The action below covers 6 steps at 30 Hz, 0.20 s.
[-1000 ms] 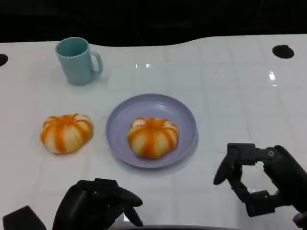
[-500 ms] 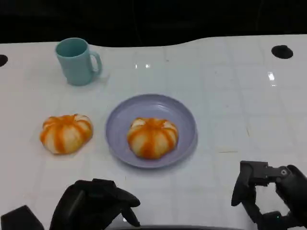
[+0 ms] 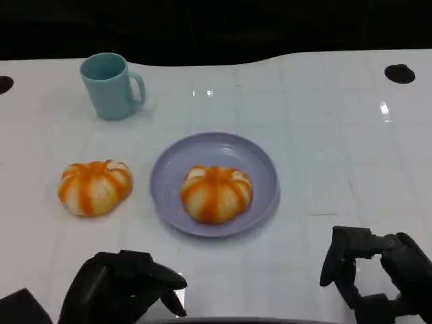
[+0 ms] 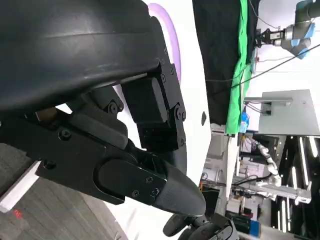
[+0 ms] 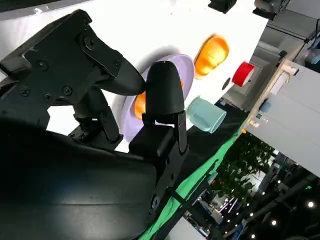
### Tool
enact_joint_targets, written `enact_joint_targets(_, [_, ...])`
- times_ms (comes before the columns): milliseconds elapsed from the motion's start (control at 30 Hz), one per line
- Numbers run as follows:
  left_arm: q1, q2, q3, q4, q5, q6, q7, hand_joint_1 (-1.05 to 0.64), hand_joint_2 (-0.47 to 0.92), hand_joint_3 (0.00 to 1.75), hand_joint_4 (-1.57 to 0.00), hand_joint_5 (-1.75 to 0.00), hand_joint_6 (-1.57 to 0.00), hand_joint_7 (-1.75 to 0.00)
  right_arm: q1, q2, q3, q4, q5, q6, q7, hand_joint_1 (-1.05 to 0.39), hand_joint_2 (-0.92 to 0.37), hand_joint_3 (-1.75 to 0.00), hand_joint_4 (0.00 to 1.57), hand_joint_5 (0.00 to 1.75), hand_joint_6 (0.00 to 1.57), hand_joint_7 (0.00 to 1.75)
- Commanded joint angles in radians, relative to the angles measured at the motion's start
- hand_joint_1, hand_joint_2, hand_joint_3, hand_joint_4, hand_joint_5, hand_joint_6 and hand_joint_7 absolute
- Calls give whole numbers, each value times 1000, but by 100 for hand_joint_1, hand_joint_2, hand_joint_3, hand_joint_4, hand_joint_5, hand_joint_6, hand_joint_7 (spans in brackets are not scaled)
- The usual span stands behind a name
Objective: Grasp the bread from the table and place it into the plate.
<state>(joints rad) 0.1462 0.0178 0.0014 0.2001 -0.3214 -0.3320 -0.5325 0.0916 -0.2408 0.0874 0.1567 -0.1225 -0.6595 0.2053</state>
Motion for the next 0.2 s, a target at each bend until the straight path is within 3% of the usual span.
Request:
enact_joint_targets(33, [-2,13,13,15,-5,-11,-14,-96,92,4,-109,-110,-140,-26,0,1,-5,13,0,-13,-11,-17,-36,-135,83,175,80,138])
enact_joint_targets(200, [4,8,12,10,-5,-9,-13,-97,92,3,-109,-110,-140,-26,4,-1,-9,9,-8,-18,-20,-17,-35,-135,84,175,81,137])
